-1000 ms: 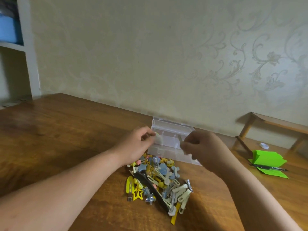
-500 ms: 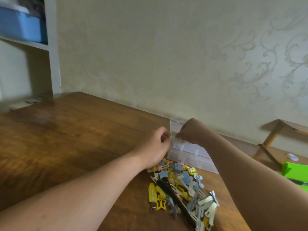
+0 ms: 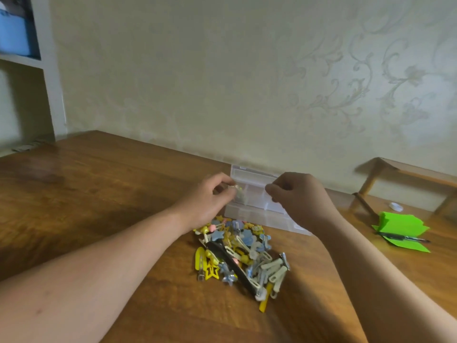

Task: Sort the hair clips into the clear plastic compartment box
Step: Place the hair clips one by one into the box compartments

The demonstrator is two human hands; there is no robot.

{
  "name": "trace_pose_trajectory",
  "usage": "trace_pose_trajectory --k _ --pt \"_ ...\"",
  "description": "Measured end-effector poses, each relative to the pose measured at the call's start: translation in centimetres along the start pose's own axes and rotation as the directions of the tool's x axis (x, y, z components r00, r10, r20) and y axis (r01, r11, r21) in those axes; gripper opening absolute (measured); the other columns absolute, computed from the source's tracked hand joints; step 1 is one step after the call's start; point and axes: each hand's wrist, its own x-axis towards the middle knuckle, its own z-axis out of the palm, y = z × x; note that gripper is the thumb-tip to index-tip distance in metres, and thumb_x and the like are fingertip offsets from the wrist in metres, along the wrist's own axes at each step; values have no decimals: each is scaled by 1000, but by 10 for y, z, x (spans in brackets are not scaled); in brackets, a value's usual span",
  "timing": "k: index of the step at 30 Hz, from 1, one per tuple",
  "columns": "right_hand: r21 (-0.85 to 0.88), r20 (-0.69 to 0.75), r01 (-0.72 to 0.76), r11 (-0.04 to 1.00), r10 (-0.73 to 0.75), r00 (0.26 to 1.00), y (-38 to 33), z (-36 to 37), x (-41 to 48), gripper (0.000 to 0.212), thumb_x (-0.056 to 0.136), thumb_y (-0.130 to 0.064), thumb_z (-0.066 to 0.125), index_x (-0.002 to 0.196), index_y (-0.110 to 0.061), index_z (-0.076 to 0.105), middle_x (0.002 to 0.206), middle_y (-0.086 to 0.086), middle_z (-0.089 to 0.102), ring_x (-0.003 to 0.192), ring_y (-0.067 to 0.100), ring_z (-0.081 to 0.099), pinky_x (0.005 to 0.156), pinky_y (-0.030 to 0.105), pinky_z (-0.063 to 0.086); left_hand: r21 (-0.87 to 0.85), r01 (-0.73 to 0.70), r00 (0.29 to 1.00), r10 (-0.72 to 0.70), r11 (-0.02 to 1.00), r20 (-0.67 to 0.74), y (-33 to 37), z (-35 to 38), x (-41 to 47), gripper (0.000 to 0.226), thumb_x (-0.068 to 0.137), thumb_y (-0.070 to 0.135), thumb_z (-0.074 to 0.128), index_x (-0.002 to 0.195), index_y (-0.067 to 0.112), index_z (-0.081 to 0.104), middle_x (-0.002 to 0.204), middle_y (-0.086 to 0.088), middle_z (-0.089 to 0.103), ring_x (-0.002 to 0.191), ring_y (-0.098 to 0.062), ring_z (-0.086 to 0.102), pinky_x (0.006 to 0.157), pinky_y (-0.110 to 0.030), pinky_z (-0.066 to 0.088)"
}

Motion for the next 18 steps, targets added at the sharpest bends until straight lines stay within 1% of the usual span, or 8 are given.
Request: trace_pose_trajectory --k 2,5,9,11,13,15,17,18 --pt "-9 46 14 1000 -13 999 5 -8 -17 21 97 -35 70 80 -23 74 73 -4 73 58 10 59 54 25 43 -51 17 1000 -18 999 -12 2 0 -2 27 107 38 59 132 30 66 122 5 64 114 -9 60 92 -25 50" --pt "-39 134 22 999 -17 991 17 -16 -35 16 97 -37 71 85 -29 76 78 -10 76 67 6 68 60 23 50 -75 28 999 -31 997 -35 5 1 -5 26 108 35 59 132 28 67 119 1 66 112 -12 61 93 -25 49" --pt "-126 310 37 991 4 951 31 -22 -45 9 97 -35 71 90 -32 75 77 -12 78 67 4 72 65 25 59 -69 40 998 -44 997 -48 6 0 -6 26 108 35 58 132 27 67 118 3 66 112 -9 61 90 -24 48" --pt "-151 346 56 987 0 938 34 -22 -45 6 97 -37 71 92 -34 74 77 -13 77 67 3 72 62 21 58 -59 41 998 -44 997 -53 6 1 -6 25 108 35 59 131 28 67 118 3 66 111 -9 61 91 -24 48" --pt "-119 333 72 990 -29 943 33 -21 -44 2 96 -39 72 95 -37 73 79 -14 77 67 2 71 57 18 54 -47 40 998 -42 998 -53 5 1 -5 24 108 35 59 130 29 68 118 3 65 112 -11 61 95 -27 49" --pt "-53 344 95 994 -71 936 29 -16 -45 6 99 -38 70 103 -41 72 83 -17 77 66 0 70 54 16 49 -42 40 998 -42 998 -46 3 1 -5 24 108 35 59 130 29 68 119 3 65 113 -12 61 100 -31 49" --pt "-22 381 118 993 -101 919 26 -9 -47 21 103 -28 62 110 -45 72 89 -17 78 70 0 71 55 20 54 -32 33 999 -34 999 -42 2 2 -4 24 108 36 58 130 31 68 119 5 64 113 -11 61 101 -31 50" --pt "-36 405 131 991 -105 908 25 -7 -48 30 104 -22 57 113 -47 73 94 -17 77 74 2 72 60 23 59 -30 31 999 -32 999 -42 2 2 -4 24 108 36 58 130 31 68 119 6 64 113 -10 61 100 -31 50"
